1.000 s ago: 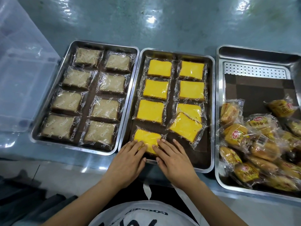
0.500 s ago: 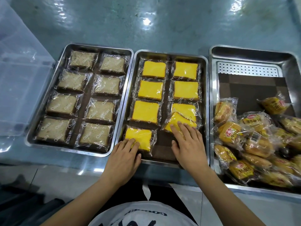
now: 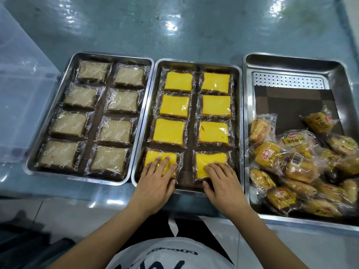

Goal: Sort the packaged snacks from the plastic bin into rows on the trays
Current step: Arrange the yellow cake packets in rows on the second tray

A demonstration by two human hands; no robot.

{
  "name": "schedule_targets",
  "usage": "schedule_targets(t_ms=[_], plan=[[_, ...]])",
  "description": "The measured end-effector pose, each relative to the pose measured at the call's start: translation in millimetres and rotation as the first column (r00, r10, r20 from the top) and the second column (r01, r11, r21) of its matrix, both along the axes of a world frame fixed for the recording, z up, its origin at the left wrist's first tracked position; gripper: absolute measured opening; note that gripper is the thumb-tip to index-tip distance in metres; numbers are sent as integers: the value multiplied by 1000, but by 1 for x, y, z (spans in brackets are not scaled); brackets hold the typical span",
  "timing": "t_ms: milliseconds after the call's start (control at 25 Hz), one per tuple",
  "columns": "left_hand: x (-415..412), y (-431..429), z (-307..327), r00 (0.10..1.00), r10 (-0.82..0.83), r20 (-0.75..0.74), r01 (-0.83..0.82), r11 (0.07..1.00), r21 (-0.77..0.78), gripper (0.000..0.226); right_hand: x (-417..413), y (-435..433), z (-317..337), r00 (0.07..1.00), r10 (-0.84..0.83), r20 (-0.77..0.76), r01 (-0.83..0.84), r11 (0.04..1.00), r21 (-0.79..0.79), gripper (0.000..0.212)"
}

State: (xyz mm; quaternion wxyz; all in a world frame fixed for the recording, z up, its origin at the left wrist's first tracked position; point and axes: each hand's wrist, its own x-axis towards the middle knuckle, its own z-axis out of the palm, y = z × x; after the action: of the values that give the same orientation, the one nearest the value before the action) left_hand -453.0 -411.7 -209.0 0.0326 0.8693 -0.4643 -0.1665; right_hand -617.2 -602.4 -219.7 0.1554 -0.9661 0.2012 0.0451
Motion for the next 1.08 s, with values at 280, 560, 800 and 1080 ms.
schedule_targets(t_ms=[280,560,800,1080], plan=[[-2,5,-7,1000,-23,16,23,1000,16,58,-2,15,-2,995,-78,-60,77,997,-5,59],[2,6,-8,1000,-20,24,18,998,56,56,-12,24,-5,989,-137,-58,138,990,0,60],[13,-11,4,1000,-4,29,4,1000,-1,47,-3,23,2,984,-175,-43,174,984,-22,55],[49,-63,0,996,-56,65,58,998,-22,57,63,-14,8,978,-205,45,207,977,-50,57]])
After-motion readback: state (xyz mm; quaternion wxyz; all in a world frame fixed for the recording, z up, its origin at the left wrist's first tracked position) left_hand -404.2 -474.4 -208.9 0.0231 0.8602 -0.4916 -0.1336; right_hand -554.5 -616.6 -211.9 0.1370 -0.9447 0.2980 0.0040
